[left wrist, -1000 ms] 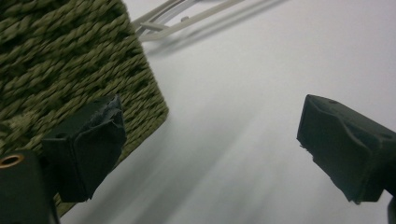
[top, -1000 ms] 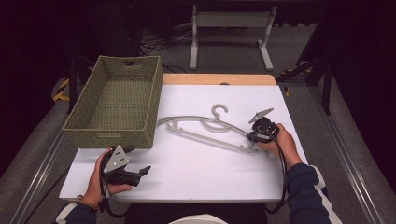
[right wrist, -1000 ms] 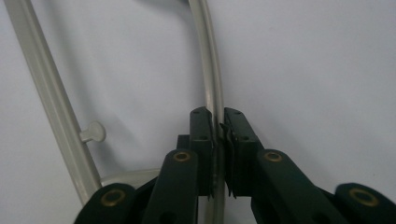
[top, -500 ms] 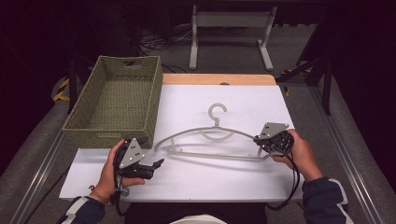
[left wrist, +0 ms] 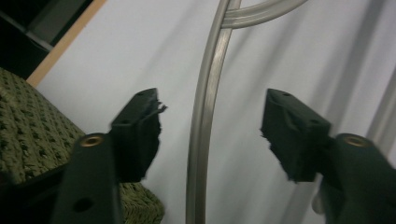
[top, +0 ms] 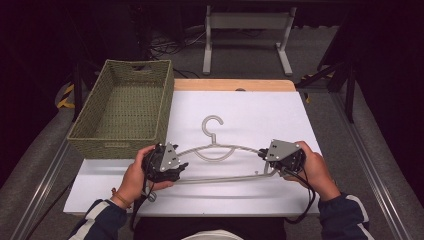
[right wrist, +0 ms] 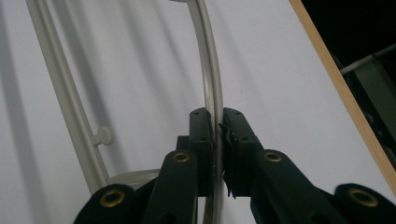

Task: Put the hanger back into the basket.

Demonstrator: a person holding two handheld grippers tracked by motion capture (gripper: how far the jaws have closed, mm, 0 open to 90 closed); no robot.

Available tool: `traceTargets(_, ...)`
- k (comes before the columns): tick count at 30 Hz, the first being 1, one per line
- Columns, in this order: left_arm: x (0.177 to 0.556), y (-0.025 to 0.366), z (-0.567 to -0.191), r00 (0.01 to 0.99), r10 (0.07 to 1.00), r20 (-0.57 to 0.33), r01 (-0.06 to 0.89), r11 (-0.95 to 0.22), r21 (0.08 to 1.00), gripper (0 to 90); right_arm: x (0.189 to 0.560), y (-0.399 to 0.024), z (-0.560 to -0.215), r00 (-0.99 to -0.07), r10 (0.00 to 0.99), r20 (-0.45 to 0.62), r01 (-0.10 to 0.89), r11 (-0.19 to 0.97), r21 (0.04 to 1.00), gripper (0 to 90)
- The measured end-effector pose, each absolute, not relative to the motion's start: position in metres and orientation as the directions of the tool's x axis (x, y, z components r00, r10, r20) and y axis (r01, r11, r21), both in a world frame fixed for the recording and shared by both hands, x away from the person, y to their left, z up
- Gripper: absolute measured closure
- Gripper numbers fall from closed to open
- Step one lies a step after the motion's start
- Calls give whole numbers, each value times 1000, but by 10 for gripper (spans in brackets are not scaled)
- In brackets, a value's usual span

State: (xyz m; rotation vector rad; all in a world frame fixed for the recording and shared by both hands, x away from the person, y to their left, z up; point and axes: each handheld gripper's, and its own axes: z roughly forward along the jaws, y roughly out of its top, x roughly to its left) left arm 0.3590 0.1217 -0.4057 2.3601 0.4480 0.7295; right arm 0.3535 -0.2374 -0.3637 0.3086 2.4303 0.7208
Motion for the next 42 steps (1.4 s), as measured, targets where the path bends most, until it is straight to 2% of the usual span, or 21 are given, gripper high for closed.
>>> traceTargets(6,363,117,-408,802,450,393,146,-786,601,615,349,-221,-363,-817,327,-475,18,838,545,835)
traceTargets(14,364,112,-409,808,439,394,152,-800,580,774,347,-211,-364,-817,311,-485,5,846,533,834)
traceTargets(19,366,108,-409,795,440,418,144,-806,574,789,347,-210,-363,-812,307,-496,2,852,524,833)
traceTargets(27,366,101,-403,779,454,433,135,-795,591,795,348,-216,-358,-782,360,-509,20,830,557,809)
traceTargets(29,365,101,-403,789,448,420,123,-785,607,806,348,-221,-353,-751,417,-512,31,797,604,768)
traceTargets(35,365,105,-401,791,468,394,123,-752,647,811,346,-225,-347,-719,456,-525,33,777,629,686)
traceTargets(36,366,106,-401,796,472,379,124,-740,661,811,345,-227,-345,-701,475,-532,31,766,642,621)
traceTargets(42,370,116,-398,803,503,318,152,-690,708,812,342,-240,-339,-625,589,-513,17,667,745,359)
